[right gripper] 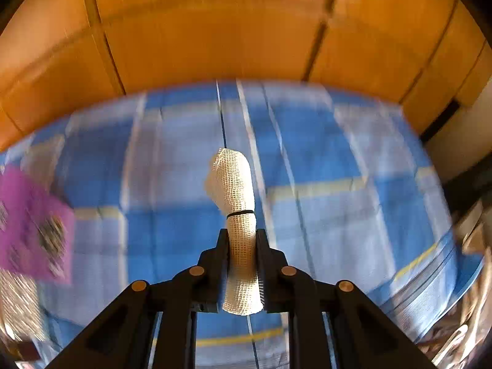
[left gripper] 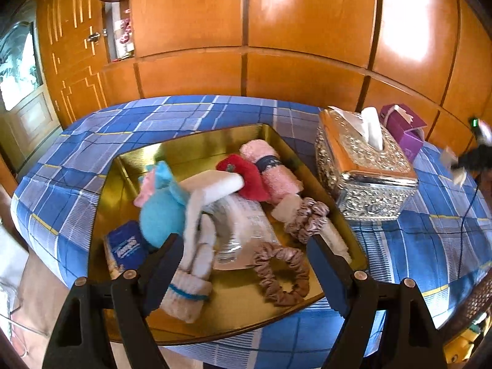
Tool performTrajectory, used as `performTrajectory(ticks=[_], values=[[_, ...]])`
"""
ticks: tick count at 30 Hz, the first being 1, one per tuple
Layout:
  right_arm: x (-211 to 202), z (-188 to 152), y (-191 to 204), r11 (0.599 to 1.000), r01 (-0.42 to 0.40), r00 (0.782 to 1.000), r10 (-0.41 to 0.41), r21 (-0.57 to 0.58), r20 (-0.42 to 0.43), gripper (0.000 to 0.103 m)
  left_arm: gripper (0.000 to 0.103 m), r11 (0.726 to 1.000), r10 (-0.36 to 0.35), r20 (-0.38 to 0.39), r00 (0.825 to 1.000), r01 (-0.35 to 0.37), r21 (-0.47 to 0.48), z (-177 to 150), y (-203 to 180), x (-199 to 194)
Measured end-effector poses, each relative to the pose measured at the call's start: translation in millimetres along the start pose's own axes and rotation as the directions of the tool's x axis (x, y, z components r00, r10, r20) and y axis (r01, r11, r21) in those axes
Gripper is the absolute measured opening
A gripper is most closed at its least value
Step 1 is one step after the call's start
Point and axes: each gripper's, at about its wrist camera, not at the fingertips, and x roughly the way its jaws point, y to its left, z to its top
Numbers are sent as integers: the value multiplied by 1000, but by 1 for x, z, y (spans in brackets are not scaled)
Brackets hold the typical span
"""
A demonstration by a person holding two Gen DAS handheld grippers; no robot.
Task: Organize soft objects
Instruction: 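Lift the white rolled towel with the right tool toward the gold tray, then lower the white rolled towel into the gold tray and open the right tool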
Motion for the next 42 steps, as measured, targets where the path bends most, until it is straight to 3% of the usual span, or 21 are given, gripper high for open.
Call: performTrajectory(ticks=[3, 5, 8, 11, 15, 19, 22, 24, 26, 29, 31, 33, 38, 42], values=[[-50, 41, 29, 999, -23, 994, 27, -41, 109, 15, 83, 1000, 11, 1, 1000, -11, -25, 0, 12, -2], [-91, 61, 61, 993, -66, 978, 85, -103, 190, 15, 83, 998, 33, 3, 999, -33, -46, 0, 22, -3], [-148, 71, 129, 954, -164, 934, 233, -252, 272, 15, 83, 994, 61, 9, 998, -60, -89, 1, 39, -6], [-180, 53, 191, 878, -261, 886, 383, -401, 261, 15, 83, 988, 94, 16, 995, -91, -124, 1, 55, -11], [-197, -4, 276, 708, -399, 820, 560, -582, 118, 15, 84, 978, 130, 22, 991, -124, -166, -1, 74, -14], [-185, -79, 340, 533, -521, 772, 628, -667, -101, 15, 84, 966, 154, 28, 988, -144, -215, -2, 90, -16], [-163, -127, 375, 469, -555, 778, 585, -687, -229, 15, 84, 959, 162, 36, 986, -149, -240, -4, 97, -16], [-141, -151, 399, 462, -566, 793, 531, -682, -299, 15, 84, 957, 160, 35, 986, -146, -252, -4, 100, -16], [-122, -156, 413, 482, -571, 803, 498, -664, -329, 15, 84, 957, 154, 37, 987, -139, -256, -4, 100, -15], [-95, -153, 426, 550, -553, 824, 469, -625, -317, 14, 84, 957, 149, 43, 988, -133, -257, -4, 99, -14], [-84, -149, 433, 592, -511, 852, 444, -624, -277, 14, 85, 959, 148, 41, 988, -133, -252, -5, 98, -12], [-76, -145, 432, 614, -489, 866, 427, -620, -260, 14, 85, 958, 148, 37, 988, -134, -253, -6, 98, -10], [-66, -146, 422, 601, -469, 875, 415, -647, -250, 15, 85, 955, 167, 29, 985, -155, -251, -8, 95, -9], [-64, -152, 418, 599, -464, 876, 422, -652, -236, 17, 91, 953, 191, 39, 981, -176, -248, -8, 93, -11]])
